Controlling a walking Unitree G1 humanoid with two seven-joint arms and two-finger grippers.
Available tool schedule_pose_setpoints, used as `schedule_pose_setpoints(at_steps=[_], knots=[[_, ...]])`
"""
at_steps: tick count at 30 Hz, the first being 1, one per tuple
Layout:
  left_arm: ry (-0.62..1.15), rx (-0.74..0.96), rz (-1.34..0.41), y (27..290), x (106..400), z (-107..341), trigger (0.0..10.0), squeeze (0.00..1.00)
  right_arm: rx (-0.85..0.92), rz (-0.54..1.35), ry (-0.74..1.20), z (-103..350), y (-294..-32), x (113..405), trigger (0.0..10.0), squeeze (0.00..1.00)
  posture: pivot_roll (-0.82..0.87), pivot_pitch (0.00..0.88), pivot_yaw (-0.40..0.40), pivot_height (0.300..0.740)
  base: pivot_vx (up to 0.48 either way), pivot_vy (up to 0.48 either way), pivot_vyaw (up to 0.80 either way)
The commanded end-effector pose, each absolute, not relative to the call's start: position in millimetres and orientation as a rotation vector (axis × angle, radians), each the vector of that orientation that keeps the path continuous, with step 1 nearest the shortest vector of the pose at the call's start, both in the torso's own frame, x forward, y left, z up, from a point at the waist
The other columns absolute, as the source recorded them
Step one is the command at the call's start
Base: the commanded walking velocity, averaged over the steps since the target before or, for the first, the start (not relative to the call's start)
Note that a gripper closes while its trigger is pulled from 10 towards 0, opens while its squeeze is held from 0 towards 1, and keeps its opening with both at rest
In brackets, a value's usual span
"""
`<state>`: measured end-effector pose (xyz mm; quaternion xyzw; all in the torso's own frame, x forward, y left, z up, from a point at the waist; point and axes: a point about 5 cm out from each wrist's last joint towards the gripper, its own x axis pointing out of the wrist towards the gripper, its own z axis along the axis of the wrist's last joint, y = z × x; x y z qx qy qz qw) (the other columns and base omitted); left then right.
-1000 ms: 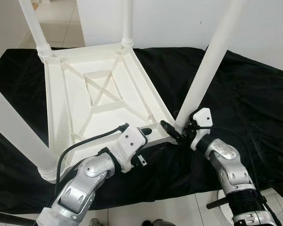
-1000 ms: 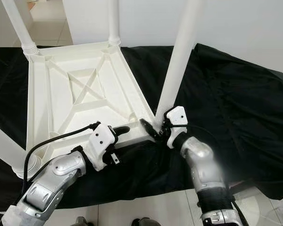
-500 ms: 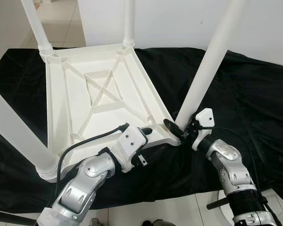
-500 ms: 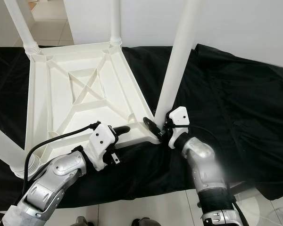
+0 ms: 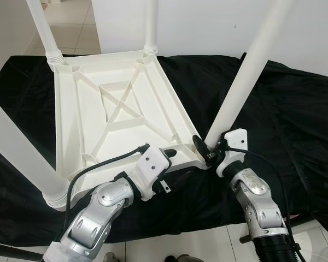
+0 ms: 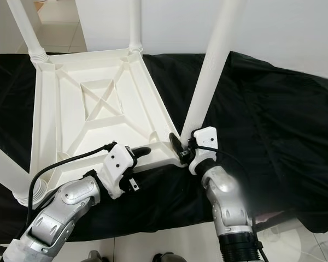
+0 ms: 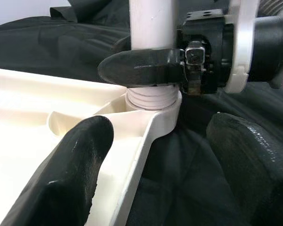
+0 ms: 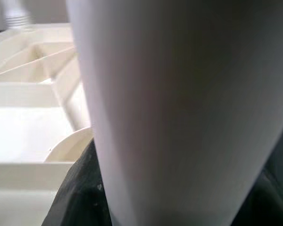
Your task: Building children table
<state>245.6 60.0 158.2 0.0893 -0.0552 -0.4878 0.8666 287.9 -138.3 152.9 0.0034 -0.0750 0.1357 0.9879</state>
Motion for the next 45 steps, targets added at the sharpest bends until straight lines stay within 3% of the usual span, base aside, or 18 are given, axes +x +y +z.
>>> schedule_pose_setpoints(at_steps=[1, 5, 16, 17, 19, 20, 29, 30, 34, 35, 45], knots=[[-0.103, 0.19, -1.045, 59, 244, 155, 10.0, 0.0, 0.041, 0.101, -0.123, 149, -139, 282, 10.0, 0.0, -0.08, 0.135, -0.058, 0.74, 0.0, 0.0, 0.0], [-0.103, 0.19, -1.05, 58, 243, 155, 10.0, 0.0, 0.108, -0.05, -0.099, 146, -127, 276, 10.0, 0.0, -0.08, 0.136, -0.058, 0.74, 0.0, 0.0, 0.0], [-0.1, 0.186, -1.058, 58, 242, 154, 10.0, 0.0, 0.099, -0.047, -0.099, 149, -126, 273, 10.0, 0.0, -0.08, 0.138, -0.064, 0.74, 0.0, 0.0, 0.0], [-0.1, 0.187, -1.057, 58, 242, 154, 10.0, 0.0, 0.095, -0.05, -0.1, 149, -127, 272, 10.0, 0.51, -0.08, 0.137, -0.064, 0.74, 0.0, 0.0, 0.0], [-0.1, 0.187, -1.057, 58, 242, 154, 10.0, 0.0, 0.092, -0.058, -0.099, 150, -127, 272, 10.0, 0.51, -0.08, 0.137, -0.064, 0.74, 0.0, 0.0, 0.0], [-0.1, 0.187, -1.056, 58, 242, 154, 10.0, 0.0, 0.096, -0.039, -0.113, 152, -126, 271, 10.0, 1.0, -0.08, 0.136, -0.065, 0.74, 0.0, 0.0, 0.0], [-0.102, 0.189, -1.054, 58, 242, 155, 10.0, 0.0, 0.076, 0.019, -0.142, 156, -129, 269, 10.0, 1.0, -0.08, 0.132, -0.065, 0.74, 0.0, 0.0, 0.0], [-0.105, 0.195, -1.044, 60, 246, 156, 10.0, 0.0, 0.063, 0.082, -0.146, 156, -133, 270, 10.0, 0.42, -0.09, 0.131, -0.063, 0.74, 0.0, 0.0, 0.0], [-0.108, 0.198, -1.038, 62, 248, 156, 10.0, 0.0, 0.052, 0.127, -0.146, 157, -136, 270, 10.0, 0.42, -0.09, 0.131, -0.063, 0.74, 0.0, 0.0, 0.0], [-0.109, 0.201, -1.036, 62, 249, 157, 10.0, 0.0, 0.044, 0.158, -0.154, 157, -138, 271, 10.0, 0.0, -0.09, 0.13, -0.061, 0.74, 0.0, 0.0, 0.0], [-0.112, 0.205, -1.041, 62, 250, 158, 10.0, 0.0, -0.094, 0.486, -0.209, 170, -150, 288, 10.0, 0.0, -0.08, 0.128, -0.04, 0.74, 0.0, 0.0, 0.0]])
